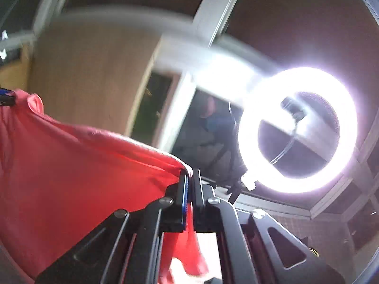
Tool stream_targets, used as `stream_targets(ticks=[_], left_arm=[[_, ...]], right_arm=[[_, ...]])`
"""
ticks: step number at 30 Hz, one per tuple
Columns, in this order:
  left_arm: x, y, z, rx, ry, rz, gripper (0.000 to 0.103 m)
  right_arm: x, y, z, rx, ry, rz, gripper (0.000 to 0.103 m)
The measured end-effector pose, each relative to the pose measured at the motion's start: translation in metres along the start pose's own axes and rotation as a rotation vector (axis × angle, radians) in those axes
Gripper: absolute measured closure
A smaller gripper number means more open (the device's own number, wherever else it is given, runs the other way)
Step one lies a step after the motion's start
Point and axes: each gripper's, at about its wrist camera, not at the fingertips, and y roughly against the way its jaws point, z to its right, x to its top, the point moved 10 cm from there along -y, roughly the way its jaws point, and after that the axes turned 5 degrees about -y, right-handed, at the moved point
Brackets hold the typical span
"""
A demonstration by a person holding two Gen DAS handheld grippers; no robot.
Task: Fold clothes
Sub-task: 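Lift the pink shirt high with both grippers and shake it out, then lay the pink shirt flat on the blanket and open both grippers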
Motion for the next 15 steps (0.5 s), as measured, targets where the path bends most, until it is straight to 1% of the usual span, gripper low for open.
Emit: stream_targets(ticks=[1,2,4,5,7,8,10,12,13,14,15], left_arm=[[-0.007,-0.027,0.008,-0.015,0.004,-0.050,0.090],[-0.013,-0.051,0.016,-0.027,0.008,-0.097,0.088],[-0.025,-0.077,0.029,-0.031,0.004,-0.161,0.088],[-0.031,-0.087,0.032,-0.039,0.005,-0.184,0.088],[-0.040,-0.092,0.032,-0.058,0.020,-0.207,0.088],[-0.044,-0.091,0.032,-0.068,0.026,-0.213,0.088],[-0.049,-0.064,0.027,-0.097,0.025,-0.173,0.088],[-0.051,-0.031,0.019,-0.129,0.027,-0.131,0.082],[-0.051,-0.014,0.013,-0.131,0.019,-0.110,0.079],[-0.052,0.003,0.007,-0.130,0.012,-0.088,0.073],[-0.058,0.026,-0.003,-0.120,0.009,-0.063,0.070]], right_arm=[[-0.009,-0.017,-0.006,0.013,0.004,-0.039,0.100],[-0.015,-0.020,-0.005,0.044,-0.021,-0.064,0.100],[-0.027,-0.026,-0.004,0.105,-0.072,-0.114,0.099],[-0.033,-0.029,-0.003,0.136,-0.098,-0.139,0.093],[-0.044,-0.034,-0.002,0.198,-0.148,-0.188,0.081],[-0.050,-0.037,-0.001,0.228,-0.174,-0.213,0.080],[-0.061,-0.034,0.002,0.297,-0.222,-0.254,0.079],[-0.071,0.007,0.016,0.393,-0.255,-0.243,0.079],[-0.079,0.030,0.026,0.414,-0.268,-0.231,0.078],[-0.086,0.053,0.036,0.435,-0.280,-0.219,0.075],[-0.094,0.075,0.046,0.456,-0.293,-0.207,0.072]])
